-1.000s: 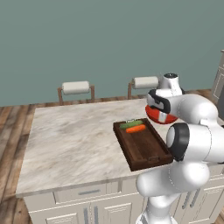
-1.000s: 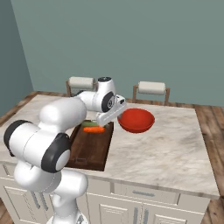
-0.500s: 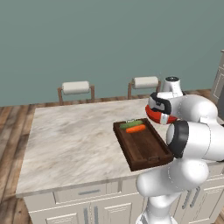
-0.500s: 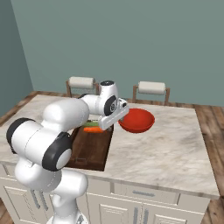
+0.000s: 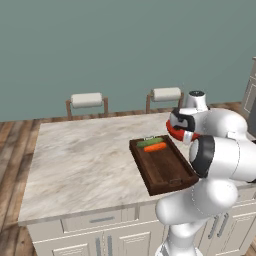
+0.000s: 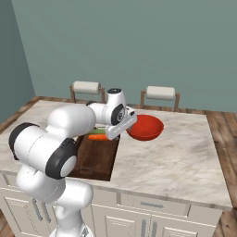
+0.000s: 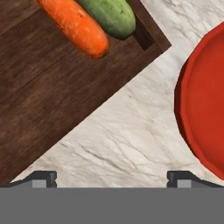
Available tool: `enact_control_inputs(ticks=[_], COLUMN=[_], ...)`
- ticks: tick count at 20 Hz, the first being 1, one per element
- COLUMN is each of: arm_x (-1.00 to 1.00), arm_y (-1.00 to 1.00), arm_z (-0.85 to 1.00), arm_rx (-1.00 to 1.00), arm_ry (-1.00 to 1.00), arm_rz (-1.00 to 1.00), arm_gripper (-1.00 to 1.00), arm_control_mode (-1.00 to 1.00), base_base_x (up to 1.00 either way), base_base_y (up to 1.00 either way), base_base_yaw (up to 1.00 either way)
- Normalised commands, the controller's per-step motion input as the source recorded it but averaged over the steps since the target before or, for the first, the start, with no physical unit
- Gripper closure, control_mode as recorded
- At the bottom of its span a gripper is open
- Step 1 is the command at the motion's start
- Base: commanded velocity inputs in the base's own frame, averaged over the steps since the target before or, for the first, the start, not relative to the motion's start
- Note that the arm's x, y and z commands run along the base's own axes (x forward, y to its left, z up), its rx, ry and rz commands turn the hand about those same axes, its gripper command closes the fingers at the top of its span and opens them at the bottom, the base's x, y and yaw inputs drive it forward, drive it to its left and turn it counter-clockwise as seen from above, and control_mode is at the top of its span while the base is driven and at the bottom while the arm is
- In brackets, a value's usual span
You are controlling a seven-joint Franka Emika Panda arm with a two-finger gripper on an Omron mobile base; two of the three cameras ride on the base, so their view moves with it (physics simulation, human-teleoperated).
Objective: Place the two vegetables and bowl onto the tray for setting up a vegetable dip station.
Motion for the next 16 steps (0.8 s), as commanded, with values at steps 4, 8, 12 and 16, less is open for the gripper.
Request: enact_control_inputs(ticks=[4,8,12,16], arm_x=[0.14,0.13,0.15,0.14], arm_y=[0.0,0.0,-0.01,-0.04], arm_z=[-0.09,-0.02,-0.01,0.0], arm_rx=[0.0,0.0,0.0,0.0], arm_ry=[0.0,0.0,0.0,0.0], arm_rz=[0.0,0.0,0.0,0.0], arm_gripper=[-1.0,-1.0,-1.0,-1.0], arm_control_mode=[-1.0,-1.0,-1.0,-1.0], base_base_x=[0.0,0.0,0.0,0.0], base_base_y=[0.0,0.0,0.0,0.0], base_base_yaw=[0.0,0.0,0.0,0.0])
